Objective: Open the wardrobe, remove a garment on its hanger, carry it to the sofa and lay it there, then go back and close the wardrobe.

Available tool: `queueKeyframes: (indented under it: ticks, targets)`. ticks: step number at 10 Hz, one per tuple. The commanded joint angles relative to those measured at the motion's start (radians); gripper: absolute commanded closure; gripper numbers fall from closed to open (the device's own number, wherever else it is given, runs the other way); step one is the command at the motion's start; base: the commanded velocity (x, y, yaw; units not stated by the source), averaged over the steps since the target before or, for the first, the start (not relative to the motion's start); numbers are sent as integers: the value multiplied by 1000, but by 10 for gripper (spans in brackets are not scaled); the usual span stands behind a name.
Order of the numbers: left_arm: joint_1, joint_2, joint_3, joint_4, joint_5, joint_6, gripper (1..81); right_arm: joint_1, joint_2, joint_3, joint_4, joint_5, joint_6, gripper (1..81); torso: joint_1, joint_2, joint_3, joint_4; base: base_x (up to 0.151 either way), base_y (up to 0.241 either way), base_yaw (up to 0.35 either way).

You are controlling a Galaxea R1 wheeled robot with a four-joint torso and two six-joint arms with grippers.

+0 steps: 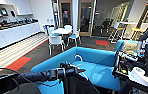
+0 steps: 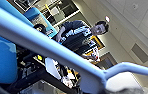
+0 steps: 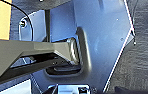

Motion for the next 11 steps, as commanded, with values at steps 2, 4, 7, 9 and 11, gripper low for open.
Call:
queueKeyframes:
  ticks: [2,4,7,9,11]
  targets:
    - [-156,9,40,18,-21,11,811,19,-6,1,-11,-50,-1,10,0,0,0,0,0,0,0]
    - [-153,12,41,18,-21,11,811,17,-6,0,-11,-50,-1,10,0,0,0,0,68,0,0]
    - [-152,15,43,24,-21,10,811,16,-6,0,-12,-50,-1,10,-1,0,0,0,90,0,0]
    - [-149,15,43,24,-19,10,811,16,-4,0,-12,-50,-3,10,-2,0,0,0,99,0,0]
    - [-147,21,43,24,-18,10,811,17,-3,0,-12,-50,-3,10,-1,0,0,0,100,0,0]
